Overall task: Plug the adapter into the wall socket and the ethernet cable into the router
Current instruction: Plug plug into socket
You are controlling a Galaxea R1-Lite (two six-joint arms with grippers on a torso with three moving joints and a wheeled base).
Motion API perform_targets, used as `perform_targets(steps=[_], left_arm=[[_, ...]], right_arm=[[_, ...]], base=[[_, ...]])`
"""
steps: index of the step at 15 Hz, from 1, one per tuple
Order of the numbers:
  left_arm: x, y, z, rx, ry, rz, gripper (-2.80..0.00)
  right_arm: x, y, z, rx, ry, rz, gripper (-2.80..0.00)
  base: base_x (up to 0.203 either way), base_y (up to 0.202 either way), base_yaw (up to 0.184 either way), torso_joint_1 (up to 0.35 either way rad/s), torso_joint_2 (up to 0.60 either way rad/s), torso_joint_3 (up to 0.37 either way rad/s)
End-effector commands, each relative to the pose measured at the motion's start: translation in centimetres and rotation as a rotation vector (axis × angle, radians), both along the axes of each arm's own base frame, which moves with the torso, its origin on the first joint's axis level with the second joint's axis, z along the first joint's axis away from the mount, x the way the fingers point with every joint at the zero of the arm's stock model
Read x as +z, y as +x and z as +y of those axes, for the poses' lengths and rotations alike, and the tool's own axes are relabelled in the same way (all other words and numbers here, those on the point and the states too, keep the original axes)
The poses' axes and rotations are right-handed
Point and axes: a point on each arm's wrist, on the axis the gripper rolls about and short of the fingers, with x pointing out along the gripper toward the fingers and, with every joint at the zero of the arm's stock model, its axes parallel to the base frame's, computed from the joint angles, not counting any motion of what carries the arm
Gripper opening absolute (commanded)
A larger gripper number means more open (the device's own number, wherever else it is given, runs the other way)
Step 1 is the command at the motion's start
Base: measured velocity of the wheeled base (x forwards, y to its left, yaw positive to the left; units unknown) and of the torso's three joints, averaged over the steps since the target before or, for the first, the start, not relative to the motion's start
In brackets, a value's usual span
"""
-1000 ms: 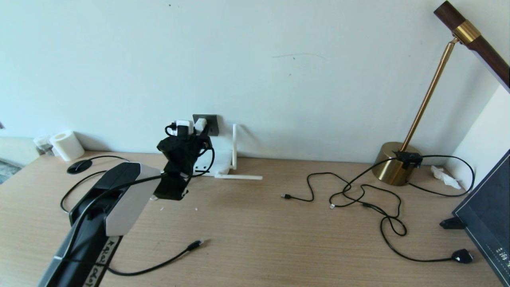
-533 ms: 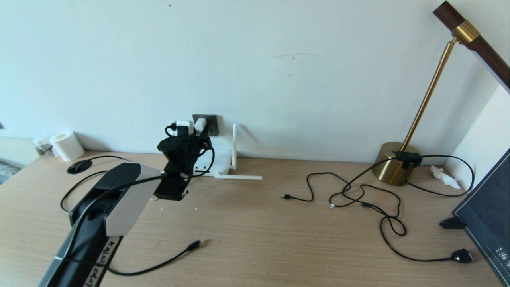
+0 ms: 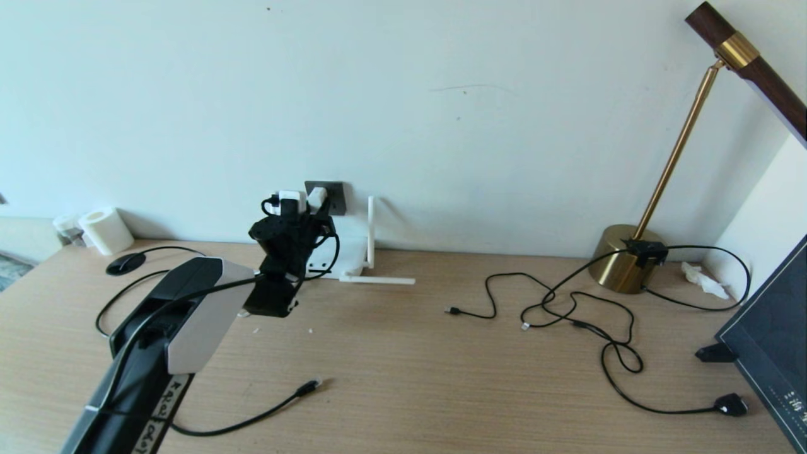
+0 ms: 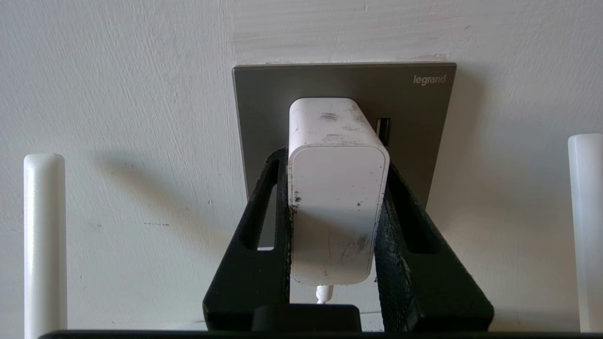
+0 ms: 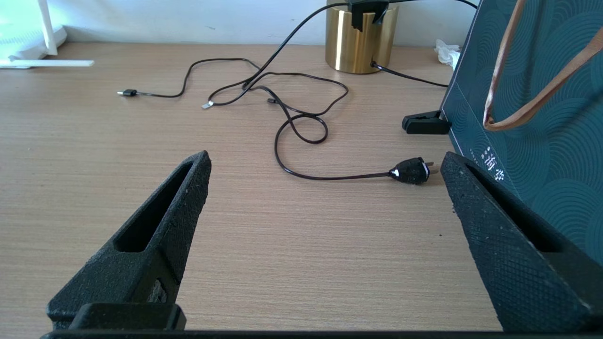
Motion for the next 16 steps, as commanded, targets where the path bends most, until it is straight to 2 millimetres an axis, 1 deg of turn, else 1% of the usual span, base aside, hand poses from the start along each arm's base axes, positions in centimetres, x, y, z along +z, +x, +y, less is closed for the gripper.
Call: perform_targets(steps=[1, 11, 12, 16], left_arm=[[-0.07, 0.00, 0.01, 0.001, 0.000, -0.004, -2.80], [0.03, -0.02, 0.00, -0.002, 0.000, -0.007, -2.80], [0.06, -0.03, 0.01, -0.001, -0.002, -0.010, 0.00], [0.36, -0.07, 0.01, -0.003, -0.003, -0.019, 0.00]], right_arm=[[0.01, 0.01, 0.00, 0.000, 0.000, 0.001, 0.00], [0.00, 0.00, 0.00, 0.000, 0.000, -0.001, 0.00], [0.00, 0.00, 0.00, 0.000, 0.000, 0.000, 0.00], [0.01, 0.01, 0.00, 0.000, 0.000, 0.001, 0.00]], base=[[0.000, 0.000, 0.000, 0.000, 0.00, 0.000], [0.000, 0.000, 0.000, 0.000, 0.00, 0.000], [0.000, 0.000, 0.000, 0.000, 0.00, 0.000], [0.000, 0.000, 0.000, 0.000, 0.00, 0.000]])
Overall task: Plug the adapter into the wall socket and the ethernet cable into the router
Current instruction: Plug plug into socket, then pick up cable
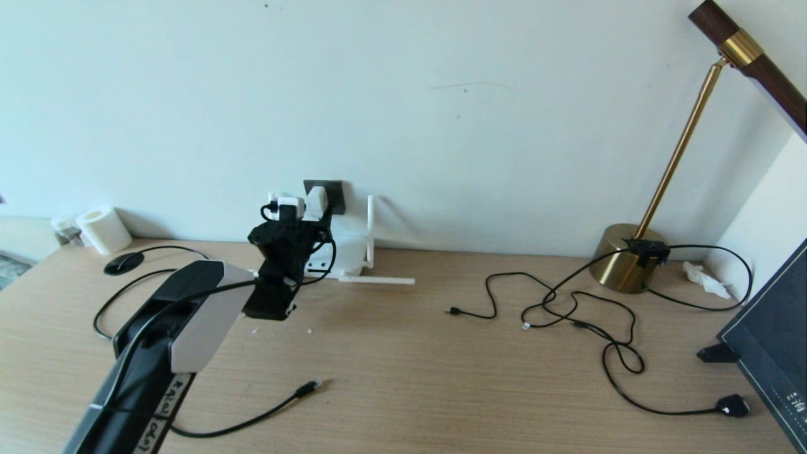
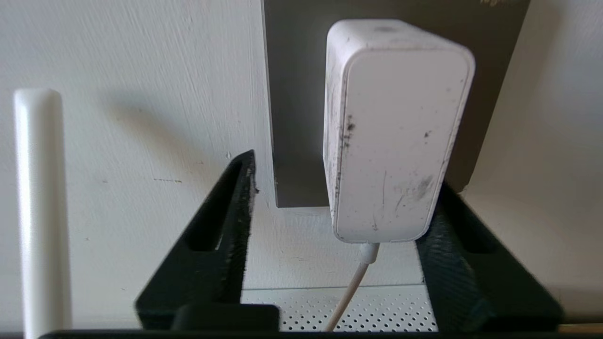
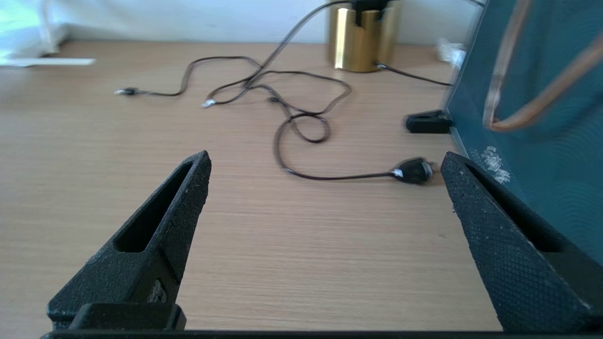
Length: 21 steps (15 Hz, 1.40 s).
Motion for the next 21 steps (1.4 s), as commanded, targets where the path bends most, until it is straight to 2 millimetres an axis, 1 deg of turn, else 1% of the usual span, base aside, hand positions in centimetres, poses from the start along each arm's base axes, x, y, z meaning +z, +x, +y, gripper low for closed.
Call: perform_targets(steps=[1, 3, 4, 7, 10, 11, 13, 14, 17, 19, 20, 21], left_arm=[[0.6, -0.1, 0.0, -0.002, -0.003, -0.022, 0.00], [1.0, -0.3, -0.1, -0.002, -0.004, -0.033, 0.00], [1.6, -0.5, -0.1, -0.002, -0.005, -0.043, 0.00], [3.5, -2.7, -0.1, -0.009, -0.001, -0.010, 0.00], [4.9, -6.8, -0.2, -0.051, 0.019, 0.074, 0.00], [5.8, -8.7, 0.0, -0.066, 0.026, 0.098, 0.00], [8.5, -12.6, 0.5, -0.084, 0.032, 0.104, 0.00], [10.2, -14.7, 0.8, -0.092, 0.034, 0.094, -2.80], [15.0, -21.8, 1.9, -0.133, 0.060, 0.056, -2.80], [17.7, -27.4, 3.1, -0.204, 0.134, 0.089, -2.80], [18.4, -30.3, 3.7, -0.248, 0.184, 0.146, -2.80], [18.3, -33.2, 4.1, -0.301, 0.235, 0.258, -2.80]], right_arm=[[0.0, 0.0, 0.0, -0.002, 0.000, -0.001, 0.00], [0.0, 0.0, 0.0, -0.002, 0.000, -0.001, 0.00], [0.0, 0.0, 0.0, -0.002, 0.000, 0.000, 0.00], [0.0, 0.0, 0.0, -0.002, 0.000, 0.000, 0.00], [0.0, 0.0, 0.0, -0.002, 0.000, 0.000, 0.00], [0.0, 0.0, 0.0, -0.002, 0.000, 0.000, 0.00], [0.0, 0.0, 0.0, -0.002, 0.000, 0.000, 0.00], [0.0, 0.0, 0.0, -0.002, 0.000, 0.000, 0.00], [0.0, 0.0, 0.0, -0.002, 0.000, -0.001, 0.00], [0.0, 0.0, 0.0, -0.002, 0.000, -0.001, 0.00], [0.0, 0.0, 0.0, -0.002, 0.000, 0.000, 0.00], [0.0, 0.0, 0.0, -0.002, 0.000, 0.000, 0.00]], base=[[0.000, 0.000, 0.000, 0.000, 0.00, 0.000], [0.000, 0.000, 0.000, 0.000, 0.00, 0.000], [0.000, 0.000, 0.000, 0.000, 0.00, 0.000], [0.000, 0.000, 0.000, 0.000, 0.00, 0.000], [0.000, 0.000, 0.000, 0.000, 0.00, 0.000], [0.000, 0.000, 0.000, 0.000, 0.00, 0.000], [0.000, 0.000, 0.000, 0.000, 0.00, 0.000], [0.000, 0.000, 0.000, 0.000, 0.00, 0.000], [0.000, 0.000, 0.000, 0.000, 0.00, 0.000], [0.000, 0.000, 0.000, 0.000, 0.00, 0.000], [0.000, 0.000, 0.000, 0.000, 0.00, 0.000], [0.000, 0.000, 0.000, 0.000, 0.00, 0.000]])
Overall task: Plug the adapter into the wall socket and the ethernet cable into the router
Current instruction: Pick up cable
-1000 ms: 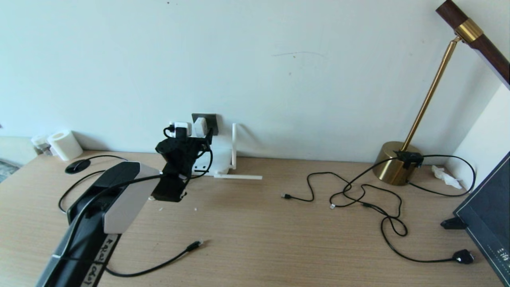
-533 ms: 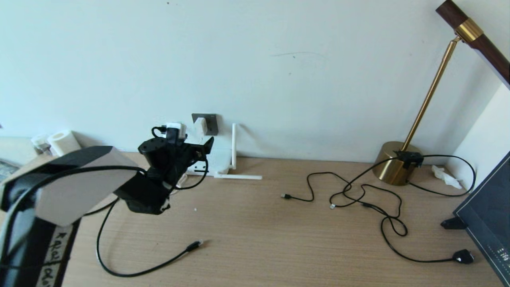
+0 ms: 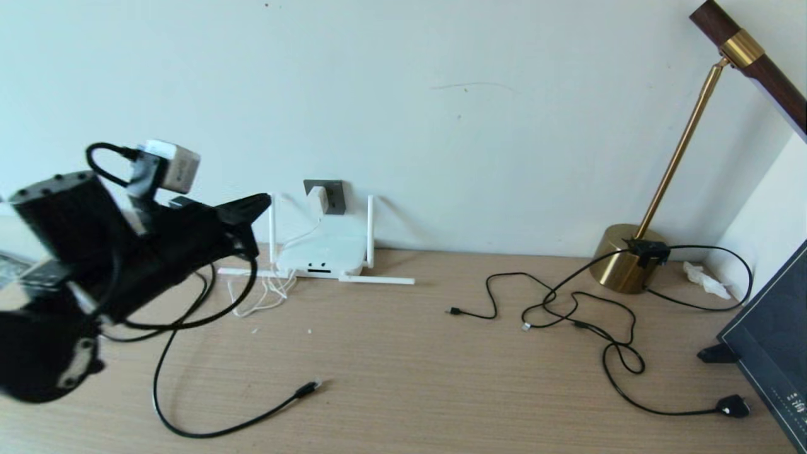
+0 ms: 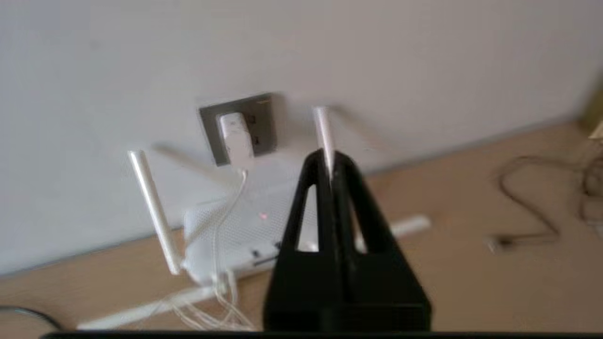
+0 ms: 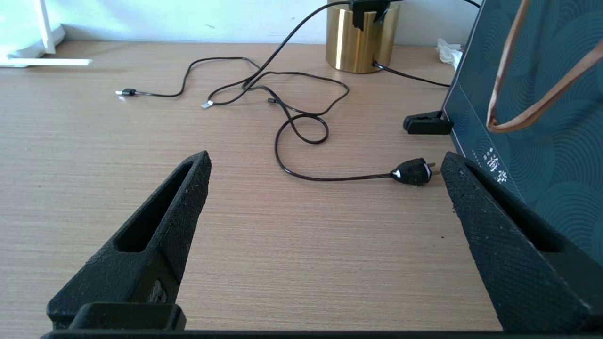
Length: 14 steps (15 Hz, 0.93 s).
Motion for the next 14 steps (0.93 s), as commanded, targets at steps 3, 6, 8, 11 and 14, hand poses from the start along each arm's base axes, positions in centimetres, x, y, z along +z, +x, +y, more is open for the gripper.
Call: perform_targets(steps=[3, 6, 8, 11, 14], left_arm=[[-1.0, -13.1, 1.2, -0.209, 0.230, 0.443, -2.80], [-6.9, -15.9, 1.2, -0.230, 0.500, 0.595, -2.80], [-9.7, -16.7, 1.4, -0.262, 0.699, 0.636, 0.00], [-9.3, -15.3, 1.0, -0.289, 0.822, 0.595, 0.00], [-9.2, -12.7, 0.2, -0.335, 0.869, 0.625, 0.00]], right_arm=[[0.0, 0.0, 0.0, 0.000, 0.000, -0.001, 0.00], [0.0, 0.0, 0.0, 0.000, 0.000, 0.000, 0.00], [0.0, 0.0, 0.0, 0.000, 0.000, 0.001, 0.00], [0.0, 0.0, 0.0, 0.000, 0.000, 0.001, 0.00], [0.0, 0.0, 0.0, 0.000, 0.000, 0.001, 0.00]], base=[[0.000, 0.000, 0.000, 0.000, 0.00, 0.000], [0.000, 0.000, 0.000, 0.000, 0.00, 0.000], [0.000, 0.000, 0.000, 0.000, 0.00, 0.000], [0.000, 0.000, 0.000, 0.000, 0.00, 0.000], [0.000, 0.000, 0.000, 0.000, 0.00, 0.000]])
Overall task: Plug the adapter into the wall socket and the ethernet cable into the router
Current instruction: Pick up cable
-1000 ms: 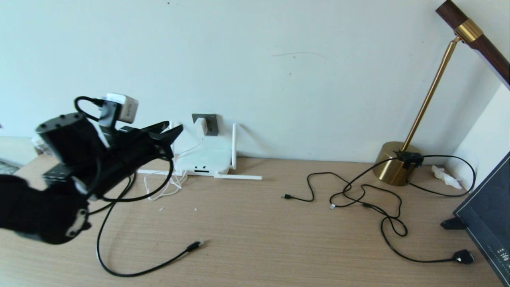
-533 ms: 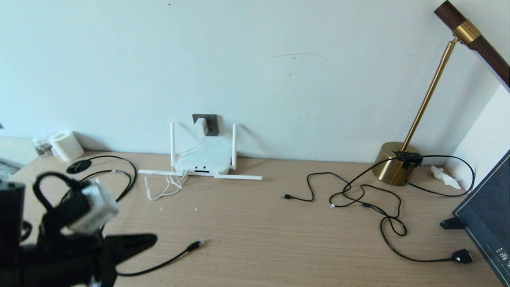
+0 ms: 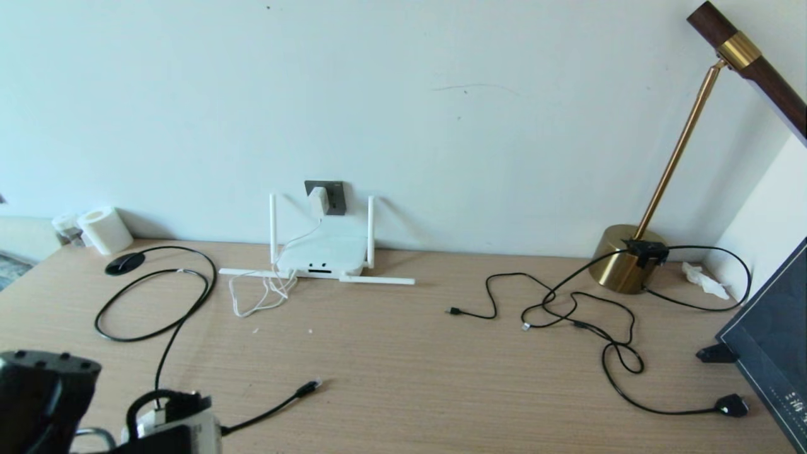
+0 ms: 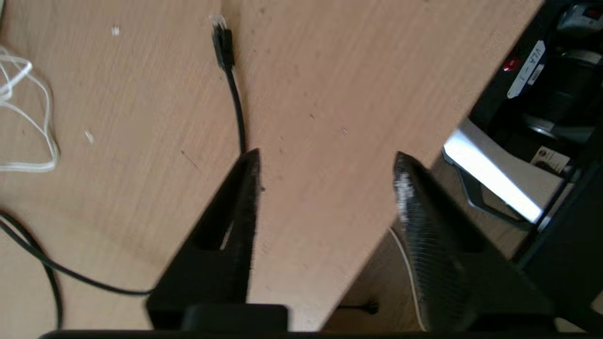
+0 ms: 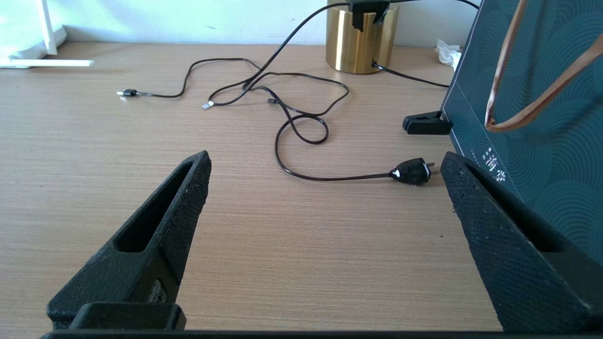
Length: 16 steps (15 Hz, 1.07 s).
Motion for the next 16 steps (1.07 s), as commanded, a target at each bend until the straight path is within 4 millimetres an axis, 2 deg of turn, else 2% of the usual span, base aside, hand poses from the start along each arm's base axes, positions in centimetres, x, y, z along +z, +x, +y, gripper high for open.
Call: perform_targets(steps=[1, 4, 10, 12, 16], left_arm=[[-0.4, 3.1, -0.9, -0.026, 0.029, 0.063, 0.00], [-0.6, 7.0, -1.9, -0.063, 0.013, 0.124, 0.00], [-3.8, 12.7, -3.1, -0.115, 0.053, 0.233, 0.00], [-4.6, 13.2, -3.1, -0.134, 0.072, 0.257, 0.00], [-5.3, 13.5, -1.5, -0.126, 0.105, 0.333, 0.00]], right_arm=[[0.0, 0.0, 0.0, 0.000, 0.000, 0.000, 0.00], [0.0, 0.0, 0.0, 0.000, 0.000, 0.001, 0.00], [0.0, 0.0, 0.0, 0.000, 0.000, 0.000, 0.00], [0.0, 0.0, 0.0, 0.000, 0.000, 0.000, 0.00], [0.0, 0.0, 0.0, 0.000, 0.000, 0.001, 0.00]], base=[[0.000, 0.000, 0.000, 0.000, 0.00, 0.000], [0.000, 0.000, 0.000, 0.000, 0.00, 0.000], [0.000, 0.000, 0.000, 0.000, 0.00, 0.000], [0.000, 0.000, 0.000, 0.000, 0.00, 0.000], [0.000, 0.000, 0.000, 0.000, 0.00, 0.000]])
